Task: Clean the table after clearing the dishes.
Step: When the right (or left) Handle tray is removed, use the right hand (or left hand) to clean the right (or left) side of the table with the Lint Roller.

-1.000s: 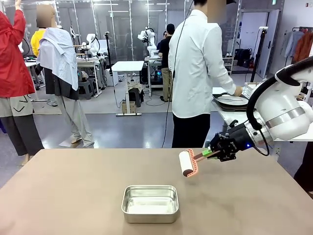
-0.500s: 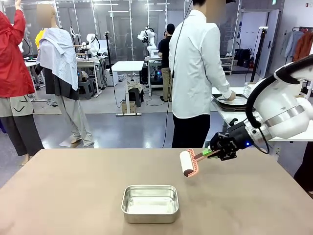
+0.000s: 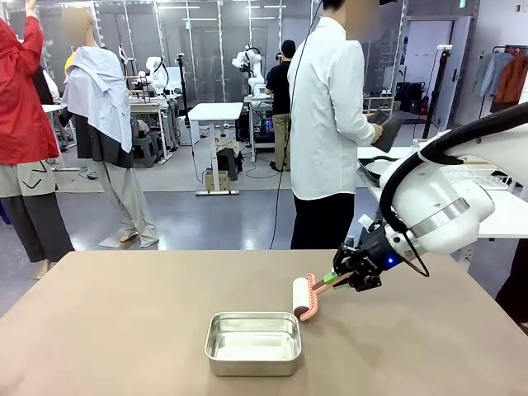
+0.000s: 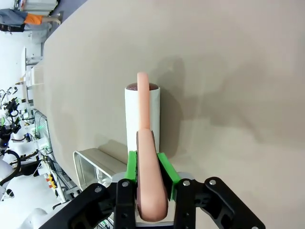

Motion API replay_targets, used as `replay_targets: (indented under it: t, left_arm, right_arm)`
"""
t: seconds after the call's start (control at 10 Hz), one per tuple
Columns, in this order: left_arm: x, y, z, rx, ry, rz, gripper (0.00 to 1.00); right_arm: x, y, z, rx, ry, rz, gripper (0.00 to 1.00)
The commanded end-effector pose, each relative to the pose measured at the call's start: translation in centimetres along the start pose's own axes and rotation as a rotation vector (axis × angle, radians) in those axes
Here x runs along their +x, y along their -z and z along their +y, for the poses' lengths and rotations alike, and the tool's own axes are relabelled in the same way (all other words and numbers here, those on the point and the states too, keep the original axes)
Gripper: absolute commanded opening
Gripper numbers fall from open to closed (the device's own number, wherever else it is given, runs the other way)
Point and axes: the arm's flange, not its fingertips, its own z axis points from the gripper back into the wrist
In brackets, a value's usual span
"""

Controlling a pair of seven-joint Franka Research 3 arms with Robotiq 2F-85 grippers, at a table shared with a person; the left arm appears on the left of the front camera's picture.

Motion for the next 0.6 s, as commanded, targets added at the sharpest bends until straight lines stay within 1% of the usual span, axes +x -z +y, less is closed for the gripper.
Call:
replay_targets:
  t: [0.0, 0.2, 0.3, 0.5]
  left_arm:
    - [0.1, -0.3, -0.1, -0.009, -0.008, -0.009, 1.00]
    - [0.1, -0.3, -0.1, -0.009, -0.008, -0.009, 1.00]
    - [0.1, -0.3, -0.1, -0.009, -0.008, -0.009, 1.00]
    - [0.1, -0.3, -0.1, -0.009, -0.008, -0.009, 1.00]
  right_arm:
    - [0.0, 1.1, -0.5, -0.061, 0.026, 0.016, 0.22]
    - [0.5, 0.6, -1.6, -0.118, 0.035, 0.014, 0.22]
    - [1.2, -0.1, -2.7, -0.166, 0.065, 0.028, 0.22]
    - [2.4, -2.7, -4.8, -0.187, 0.099, 0.056, 0.22]
